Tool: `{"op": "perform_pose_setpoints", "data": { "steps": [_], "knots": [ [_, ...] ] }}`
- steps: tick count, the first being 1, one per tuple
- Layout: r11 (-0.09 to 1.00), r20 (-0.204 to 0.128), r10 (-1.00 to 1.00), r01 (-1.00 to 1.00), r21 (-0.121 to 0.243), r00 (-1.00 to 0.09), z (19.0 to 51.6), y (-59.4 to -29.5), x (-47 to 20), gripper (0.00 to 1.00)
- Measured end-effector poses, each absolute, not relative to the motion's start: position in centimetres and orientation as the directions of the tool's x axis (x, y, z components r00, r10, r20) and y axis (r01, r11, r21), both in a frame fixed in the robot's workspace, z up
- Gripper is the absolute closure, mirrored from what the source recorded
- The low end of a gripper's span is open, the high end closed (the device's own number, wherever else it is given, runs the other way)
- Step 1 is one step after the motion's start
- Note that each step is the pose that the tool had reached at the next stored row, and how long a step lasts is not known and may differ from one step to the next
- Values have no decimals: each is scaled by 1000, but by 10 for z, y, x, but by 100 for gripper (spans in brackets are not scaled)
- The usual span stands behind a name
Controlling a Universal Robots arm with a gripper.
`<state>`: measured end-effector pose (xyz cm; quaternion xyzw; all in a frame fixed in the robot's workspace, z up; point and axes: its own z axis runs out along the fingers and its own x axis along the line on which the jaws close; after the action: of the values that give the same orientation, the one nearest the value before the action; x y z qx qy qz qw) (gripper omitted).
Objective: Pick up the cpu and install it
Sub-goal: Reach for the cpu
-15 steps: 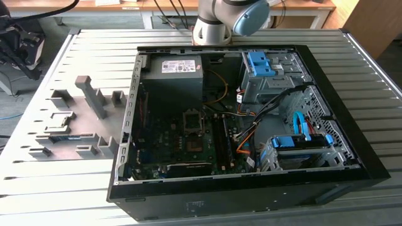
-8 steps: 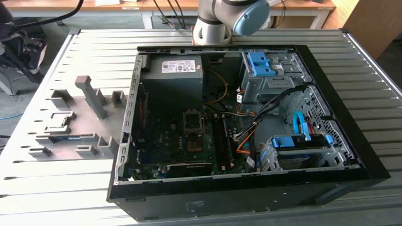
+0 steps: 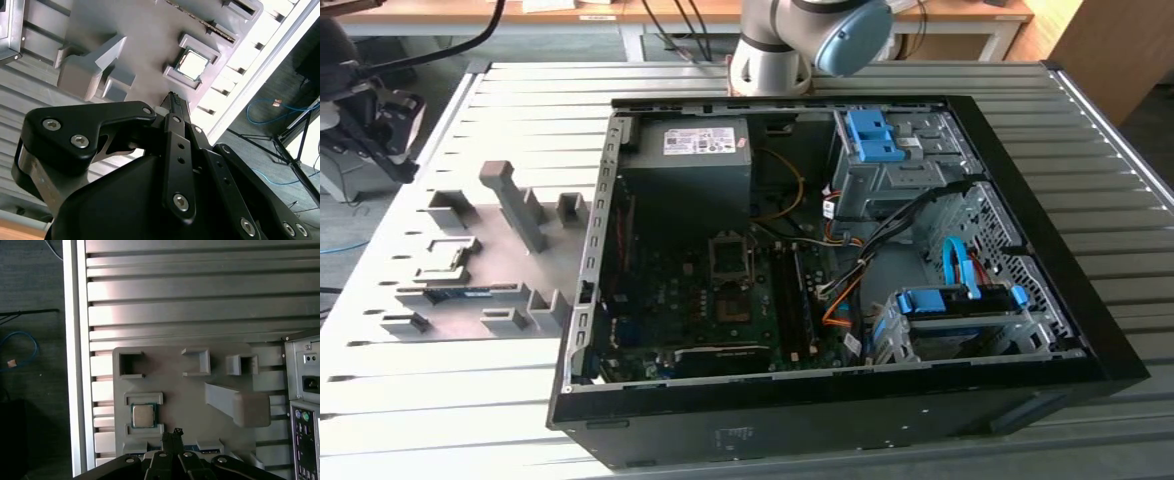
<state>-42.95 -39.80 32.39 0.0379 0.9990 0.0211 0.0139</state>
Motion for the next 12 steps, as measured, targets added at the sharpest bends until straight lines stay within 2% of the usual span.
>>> {"op": "perform_pose_setpoints", "data": {
  "steps": [12],
  "knots": [
    [996, -26, 76, 75, 43, -997, 312, -398, -430, 90]
  ]
}}
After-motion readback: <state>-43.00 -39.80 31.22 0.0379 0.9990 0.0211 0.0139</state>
